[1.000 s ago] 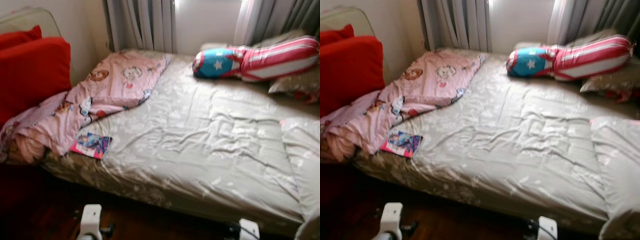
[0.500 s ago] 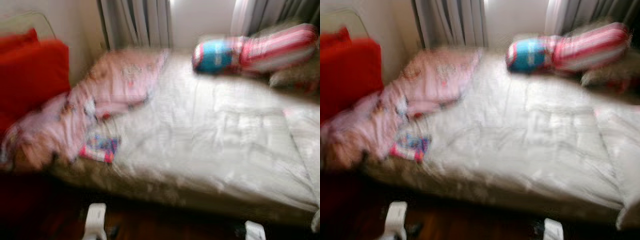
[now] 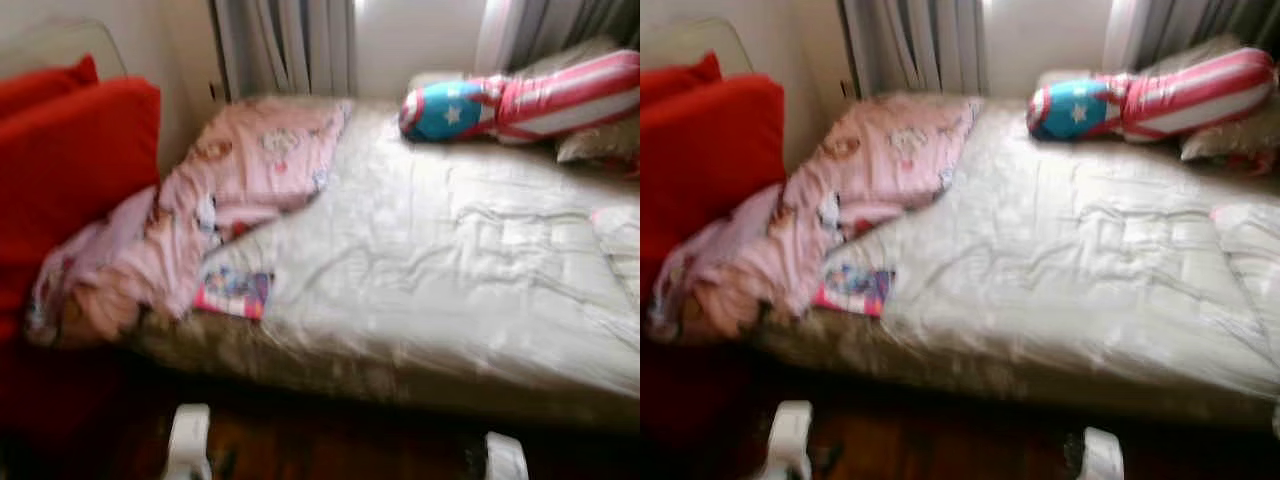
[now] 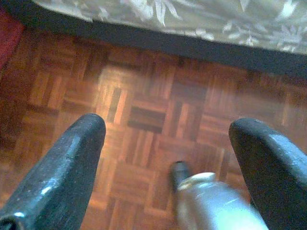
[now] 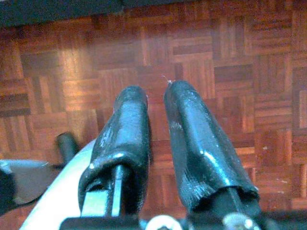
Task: Clean up the room
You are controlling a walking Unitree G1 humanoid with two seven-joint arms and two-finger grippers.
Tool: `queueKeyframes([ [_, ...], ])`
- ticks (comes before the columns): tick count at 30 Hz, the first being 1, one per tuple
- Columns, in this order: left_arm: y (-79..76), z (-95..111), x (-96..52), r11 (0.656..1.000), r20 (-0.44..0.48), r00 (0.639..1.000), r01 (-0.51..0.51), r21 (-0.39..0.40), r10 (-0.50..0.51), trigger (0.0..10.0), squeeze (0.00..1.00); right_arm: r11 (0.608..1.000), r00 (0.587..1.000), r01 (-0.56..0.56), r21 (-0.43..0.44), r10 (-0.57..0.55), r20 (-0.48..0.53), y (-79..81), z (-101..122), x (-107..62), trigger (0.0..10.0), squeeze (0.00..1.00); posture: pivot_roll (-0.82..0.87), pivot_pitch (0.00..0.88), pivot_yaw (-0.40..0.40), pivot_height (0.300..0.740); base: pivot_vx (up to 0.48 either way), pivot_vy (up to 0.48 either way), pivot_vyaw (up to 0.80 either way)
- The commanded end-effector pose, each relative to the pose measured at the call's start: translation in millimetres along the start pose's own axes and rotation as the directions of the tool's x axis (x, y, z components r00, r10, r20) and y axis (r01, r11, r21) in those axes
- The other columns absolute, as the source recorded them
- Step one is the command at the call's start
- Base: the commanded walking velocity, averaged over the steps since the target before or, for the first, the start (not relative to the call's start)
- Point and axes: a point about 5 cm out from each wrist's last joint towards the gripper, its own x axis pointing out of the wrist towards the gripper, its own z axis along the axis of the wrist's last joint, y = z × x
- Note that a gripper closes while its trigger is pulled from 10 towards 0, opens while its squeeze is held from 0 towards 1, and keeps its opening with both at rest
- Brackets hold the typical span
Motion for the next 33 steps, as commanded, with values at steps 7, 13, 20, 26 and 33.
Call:
queueKeyframes([
  [7, 8.1, -1.9, -1.4, 1.0, -0.01, 1.0, -0.024, 0.004, 0.024, 10.0, 0.0, 1.0, 1.0, -0.011, -0.001, 0.011, 0.009, 5.3, 4.3, 1.2, 10.0, 0.0, -0.09, 0.0, 0.007, 0.74, 0.0, 0.358, 0.0],
  [13, 7.9, -2.1, -1.4, 1.0, -0.01, 1.0, -0.025, 0.002, 0.025, 10.0, 0.0, 1.0, 1.0, -0.011, -0.008, 0.012, 0.007, 5.3, 4.1, 1.2, 10.0, 0.0, -0.08, 0.0, 0.007, 0.74, 0.0, 0.36, 0.0],
  [20, 8.2, -2.5, -1.5, 1.0, -0.012, 1.0, -0.025, 0.003, 0.025, 10.0, 0.0, 1.0, 1.0, -0.015, -0.014, 0.016, 0.009, 5.9, 4.2, 1.2, 10.0, 0.0, -0.08, 0.0, 0.007, 0.74, 0.0, 0.358, 0.0],
  [26, 8.4, -2.7, -1.6, 1.0, -0.013, 1.0, -0.025, 0.005, 0.025, 10.0, 0.0, 1.0, 1.0, -0.018, -0.02, 0.018, 0.008, 6.3, 4.0, 1.2, 10.0, 0.0, -0.09, 0.0, 0.008, 0.74, 0.0, 0.358, 0.0],
  [33, 9.0, -3.5, -1.9, 1.0, -0.015, 1.0, -0.023, 0.009, 0.023, 10.0, 0.0, 1.0, 1.0, -0.016, -0.013, 0.016, 0.009, 6.5, 3.2, 1.1, 10.0, 0.0, -0.09, 0.0, 0.011, 0.74, 0.0, 0.361, 0.0],
])
